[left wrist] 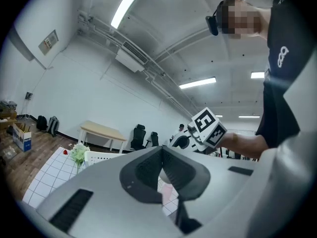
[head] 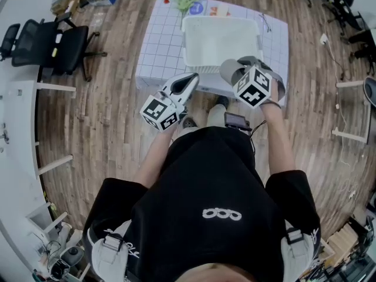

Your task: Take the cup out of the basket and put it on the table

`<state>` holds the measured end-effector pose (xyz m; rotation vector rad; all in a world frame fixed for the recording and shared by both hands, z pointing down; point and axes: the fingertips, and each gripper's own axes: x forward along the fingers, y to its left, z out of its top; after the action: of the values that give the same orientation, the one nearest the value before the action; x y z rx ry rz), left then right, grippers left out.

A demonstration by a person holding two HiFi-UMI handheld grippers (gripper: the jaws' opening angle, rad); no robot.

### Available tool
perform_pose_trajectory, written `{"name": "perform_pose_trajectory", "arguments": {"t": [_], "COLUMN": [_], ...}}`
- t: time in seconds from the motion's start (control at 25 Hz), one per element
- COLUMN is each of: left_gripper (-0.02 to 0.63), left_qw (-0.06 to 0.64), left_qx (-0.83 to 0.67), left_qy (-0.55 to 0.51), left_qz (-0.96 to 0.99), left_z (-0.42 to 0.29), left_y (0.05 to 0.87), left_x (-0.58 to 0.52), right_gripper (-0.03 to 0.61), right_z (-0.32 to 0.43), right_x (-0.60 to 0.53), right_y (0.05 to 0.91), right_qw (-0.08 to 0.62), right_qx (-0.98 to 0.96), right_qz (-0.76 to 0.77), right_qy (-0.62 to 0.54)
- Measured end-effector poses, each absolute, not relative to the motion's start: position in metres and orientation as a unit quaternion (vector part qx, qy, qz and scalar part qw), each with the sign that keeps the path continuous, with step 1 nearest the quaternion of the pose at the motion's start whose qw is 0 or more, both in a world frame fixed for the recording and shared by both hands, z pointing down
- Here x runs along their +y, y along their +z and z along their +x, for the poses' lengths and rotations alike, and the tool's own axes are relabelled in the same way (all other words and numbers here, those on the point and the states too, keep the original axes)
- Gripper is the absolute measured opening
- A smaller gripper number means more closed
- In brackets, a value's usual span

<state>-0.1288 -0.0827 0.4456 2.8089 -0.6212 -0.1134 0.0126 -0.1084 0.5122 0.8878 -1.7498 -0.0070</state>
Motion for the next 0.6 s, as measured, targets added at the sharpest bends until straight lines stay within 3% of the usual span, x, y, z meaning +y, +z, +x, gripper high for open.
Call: {"name": "perform_pose_trajectory", "arguments": {"t": [0.36,0.6], "left_gripper": [0.008,0.008], "left_qw": [0.128,0.123], "left_qx": [-0.198,-0.186], "left_qy": [-0.035,-0.023], "left_qz": [0.971,0.974], "left_z": [-0.083,-0.019], "left_y": [0.442,0.443], "left_x": [-0.078,-0.082], "right_gripper": [0.048,0.048], "right_z": [0.054,0.119], "right_x": [-0.085,-0.077], "right_y": [0.517,0.517], "right_qw": [0.549,0.543], "right_qx": [-0.741,-0.739], "right_qz": [0.385,0.398], "right_qy": [0.02,0.032]}}
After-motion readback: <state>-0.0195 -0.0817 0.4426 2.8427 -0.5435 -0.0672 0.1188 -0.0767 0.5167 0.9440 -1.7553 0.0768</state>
